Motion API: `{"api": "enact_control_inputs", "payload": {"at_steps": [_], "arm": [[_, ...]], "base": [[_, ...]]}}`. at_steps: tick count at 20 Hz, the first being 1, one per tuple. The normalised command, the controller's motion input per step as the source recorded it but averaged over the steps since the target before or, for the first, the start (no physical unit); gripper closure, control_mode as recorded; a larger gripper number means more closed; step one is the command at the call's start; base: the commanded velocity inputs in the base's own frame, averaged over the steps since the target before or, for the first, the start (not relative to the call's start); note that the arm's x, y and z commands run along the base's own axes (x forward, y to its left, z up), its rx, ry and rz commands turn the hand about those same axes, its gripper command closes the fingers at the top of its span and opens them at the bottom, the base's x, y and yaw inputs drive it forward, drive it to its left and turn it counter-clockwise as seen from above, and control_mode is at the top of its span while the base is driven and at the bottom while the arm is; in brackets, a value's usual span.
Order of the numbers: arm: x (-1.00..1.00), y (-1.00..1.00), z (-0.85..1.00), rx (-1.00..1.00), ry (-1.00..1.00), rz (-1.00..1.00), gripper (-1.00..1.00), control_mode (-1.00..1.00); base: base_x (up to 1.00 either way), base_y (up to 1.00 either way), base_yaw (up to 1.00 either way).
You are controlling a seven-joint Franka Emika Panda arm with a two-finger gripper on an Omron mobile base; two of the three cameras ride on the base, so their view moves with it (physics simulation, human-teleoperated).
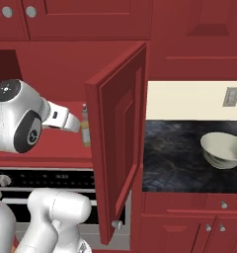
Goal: Retrieve the bottle and the shaker from the cabinet and place them next to the mixing bowl on the counter. Then add garlic from the fridge to the mixing bowl.
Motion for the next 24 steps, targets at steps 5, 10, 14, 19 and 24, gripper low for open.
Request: {"api": "enact_control_inputs", "payload": {"at_steps": [5,10,14,19,24], "arm": [[0.3,-0.07,-0.03,0.03,0.1,0.09,-1.0,-1.0],[0.4,0.0,-0.02,0.0,0.07,0.03,-1.0,-1.0],[0.41,0.0,-0.18,0.0,0.01,0.03,-1.0,-1.0],[0.19,0.0,-0.22,0.0,0.0,0.02,-1.0,-1.0],[0.05,0.0,-0.45,0.0,0.0,0.0,-1.0,-1.0]], "base": [[0.0,0.0,0.0],[0.0,0.0,0.0],[0.0,0.0,0.0],[0.0,0.0,0.0],[0.0,0.0,0.0]]}}
